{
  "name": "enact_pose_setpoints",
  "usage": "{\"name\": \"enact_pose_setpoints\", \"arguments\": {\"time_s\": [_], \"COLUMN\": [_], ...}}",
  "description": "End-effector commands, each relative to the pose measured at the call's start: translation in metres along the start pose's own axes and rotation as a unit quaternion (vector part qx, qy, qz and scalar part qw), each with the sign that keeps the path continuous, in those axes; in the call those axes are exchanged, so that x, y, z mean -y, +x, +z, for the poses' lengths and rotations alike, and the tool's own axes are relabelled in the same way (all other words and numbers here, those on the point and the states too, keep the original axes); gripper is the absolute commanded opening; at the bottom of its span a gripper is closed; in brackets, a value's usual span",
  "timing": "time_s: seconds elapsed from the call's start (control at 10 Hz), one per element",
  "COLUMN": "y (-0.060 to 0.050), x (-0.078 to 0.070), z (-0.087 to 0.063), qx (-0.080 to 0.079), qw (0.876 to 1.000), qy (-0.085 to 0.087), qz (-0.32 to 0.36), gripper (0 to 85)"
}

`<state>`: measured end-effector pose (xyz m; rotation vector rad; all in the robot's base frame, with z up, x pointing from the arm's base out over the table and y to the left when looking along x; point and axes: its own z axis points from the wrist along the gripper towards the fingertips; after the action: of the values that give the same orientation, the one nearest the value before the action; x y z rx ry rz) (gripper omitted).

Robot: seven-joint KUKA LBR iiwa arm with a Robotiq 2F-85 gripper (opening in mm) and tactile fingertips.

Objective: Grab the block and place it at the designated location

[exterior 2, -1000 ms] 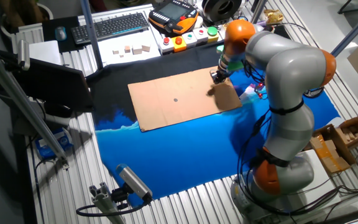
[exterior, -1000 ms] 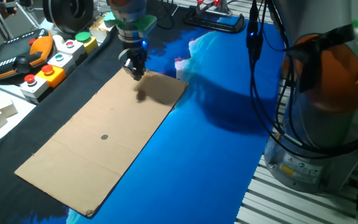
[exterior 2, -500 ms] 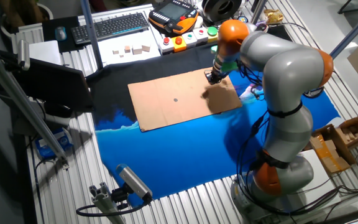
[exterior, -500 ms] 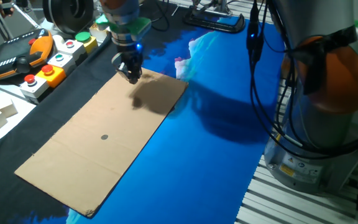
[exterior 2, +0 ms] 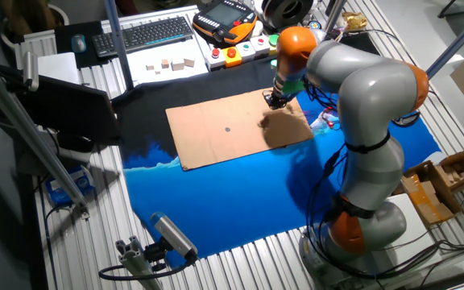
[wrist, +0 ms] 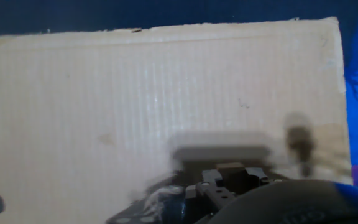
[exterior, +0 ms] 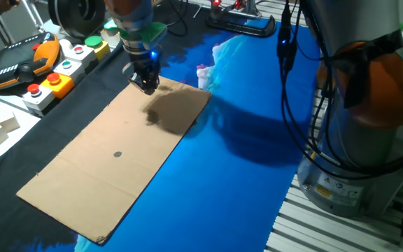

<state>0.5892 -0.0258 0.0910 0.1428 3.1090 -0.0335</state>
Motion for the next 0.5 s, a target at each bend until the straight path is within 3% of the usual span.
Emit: {"name": "enact_pose_setpoints", "arguments": {"time_s": [0.0,0.2,0.4], "y": [0.0,0.0,0.0], "x": [0.0001,0.0001,0.0001], "z": [-0.0001,-0.0001,-0.0001], "qx": [0.003,0.021,0.011], "qw": [0.999,0.994,0.979], "qy": [-0.016,-0.012,-0.004], "qz": [0.029,0.106,0.204], "gripper": [0.7,0.7,0.7]}}
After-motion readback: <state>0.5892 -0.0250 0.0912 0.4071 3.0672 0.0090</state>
